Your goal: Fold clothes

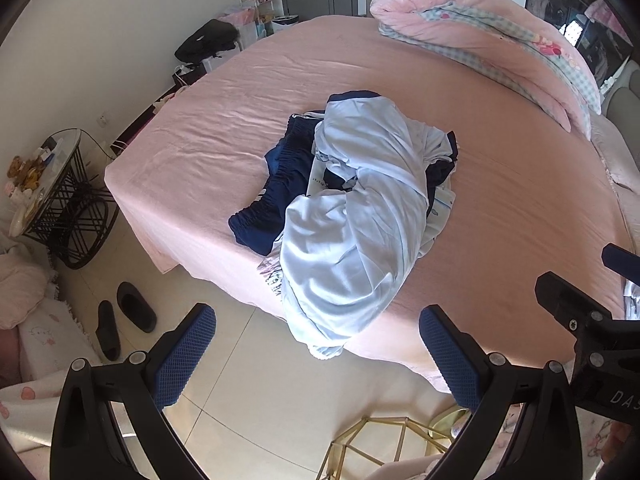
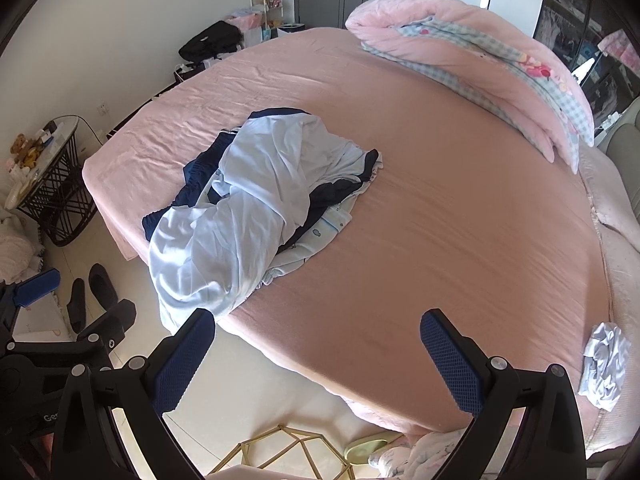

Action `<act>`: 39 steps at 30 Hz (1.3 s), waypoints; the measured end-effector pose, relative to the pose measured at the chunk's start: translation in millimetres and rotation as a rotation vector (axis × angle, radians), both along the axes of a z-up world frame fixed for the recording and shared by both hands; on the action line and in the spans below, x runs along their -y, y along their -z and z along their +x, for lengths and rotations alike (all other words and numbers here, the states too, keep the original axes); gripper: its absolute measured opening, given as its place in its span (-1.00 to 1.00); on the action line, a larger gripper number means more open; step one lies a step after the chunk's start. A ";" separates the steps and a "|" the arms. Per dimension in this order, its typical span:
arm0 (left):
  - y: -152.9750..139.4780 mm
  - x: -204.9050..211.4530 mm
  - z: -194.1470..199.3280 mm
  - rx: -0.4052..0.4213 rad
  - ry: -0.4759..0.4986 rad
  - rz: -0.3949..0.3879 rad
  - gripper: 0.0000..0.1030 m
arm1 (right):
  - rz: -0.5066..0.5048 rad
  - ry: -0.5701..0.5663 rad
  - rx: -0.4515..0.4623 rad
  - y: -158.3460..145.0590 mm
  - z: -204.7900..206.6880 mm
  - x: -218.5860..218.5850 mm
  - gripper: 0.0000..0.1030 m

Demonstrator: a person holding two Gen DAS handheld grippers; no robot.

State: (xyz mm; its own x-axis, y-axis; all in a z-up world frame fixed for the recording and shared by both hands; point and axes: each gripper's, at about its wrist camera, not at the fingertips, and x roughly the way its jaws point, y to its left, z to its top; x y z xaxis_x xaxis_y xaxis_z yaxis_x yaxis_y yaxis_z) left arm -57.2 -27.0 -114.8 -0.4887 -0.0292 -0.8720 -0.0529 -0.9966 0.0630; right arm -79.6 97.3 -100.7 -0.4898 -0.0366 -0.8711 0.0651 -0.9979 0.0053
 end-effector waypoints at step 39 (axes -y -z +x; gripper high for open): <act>118.1 -14.0 -79.1 0.088 0.003 0.131 0.61 | -0.415 -0.031 0.131 72.8 -69.2 -7.2 0.92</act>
